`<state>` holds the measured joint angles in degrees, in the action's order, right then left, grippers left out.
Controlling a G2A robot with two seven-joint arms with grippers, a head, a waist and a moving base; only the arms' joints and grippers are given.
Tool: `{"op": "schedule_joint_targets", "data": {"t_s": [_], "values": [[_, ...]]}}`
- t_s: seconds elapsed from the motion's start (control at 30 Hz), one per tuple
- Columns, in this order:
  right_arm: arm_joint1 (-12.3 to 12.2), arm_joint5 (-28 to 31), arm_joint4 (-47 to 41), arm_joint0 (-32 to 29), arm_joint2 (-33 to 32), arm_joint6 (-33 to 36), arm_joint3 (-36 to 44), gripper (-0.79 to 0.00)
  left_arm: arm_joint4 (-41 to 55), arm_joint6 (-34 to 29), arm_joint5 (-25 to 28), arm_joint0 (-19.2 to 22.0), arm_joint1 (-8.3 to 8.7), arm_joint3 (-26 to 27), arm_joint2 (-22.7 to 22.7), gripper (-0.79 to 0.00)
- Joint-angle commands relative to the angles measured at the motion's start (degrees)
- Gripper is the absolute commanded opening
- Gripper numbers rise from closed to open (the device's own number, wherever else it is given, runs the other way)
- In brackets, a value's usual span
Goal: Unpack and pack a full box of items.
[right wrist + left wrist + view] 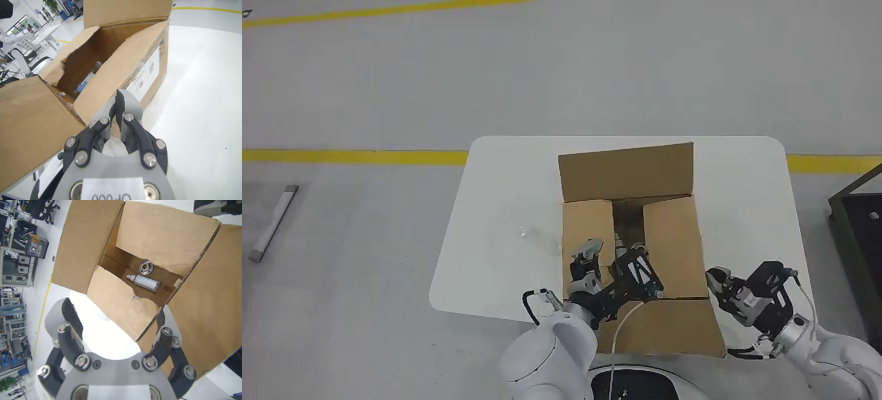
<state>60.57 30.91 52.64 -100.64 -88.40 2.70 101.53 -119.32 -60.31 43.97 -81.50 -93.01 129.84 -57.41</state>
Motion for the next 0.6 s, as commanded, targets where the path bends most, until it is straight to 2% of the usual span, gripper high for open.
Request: {"op": "schedule_joint_targets", "data": {"t_s": [0.0,0.13,0.23,0.43,0.57], "values": [[0.1,0.0,0.5,0.4,1.0,0.1,-0.2,-0.785,0.0,0.0,0.0,0.0,0.0,0.0,0.0,0.0],[0.2,0.0,1.3,1.2,2.2,0.3,-0.8,-0.785,0.0,0.0,0.0,0.0,0.0,0.0,0.0,0.0],[0.2,-0.2,1.1,0.9,1.6,-0.6,-0.6,-0.785,-1.8,2.4,-1.6,0.1,0.26,-1.3,0.1,0.0],[0.0,0.1,-0.2,-1.3,-2.0,-2.3,0.8,-0.785,-6.1,4.0,-3.5,2.4,0.29,-6.1,3.7,0.0],[-0.2,0.9,-1.0,-3.2,-4.3,-3.2,1.2,-0.785,-8.7,3.1,-6.3,5.6,-0.16,-11.1,5.7,0.0]]}}
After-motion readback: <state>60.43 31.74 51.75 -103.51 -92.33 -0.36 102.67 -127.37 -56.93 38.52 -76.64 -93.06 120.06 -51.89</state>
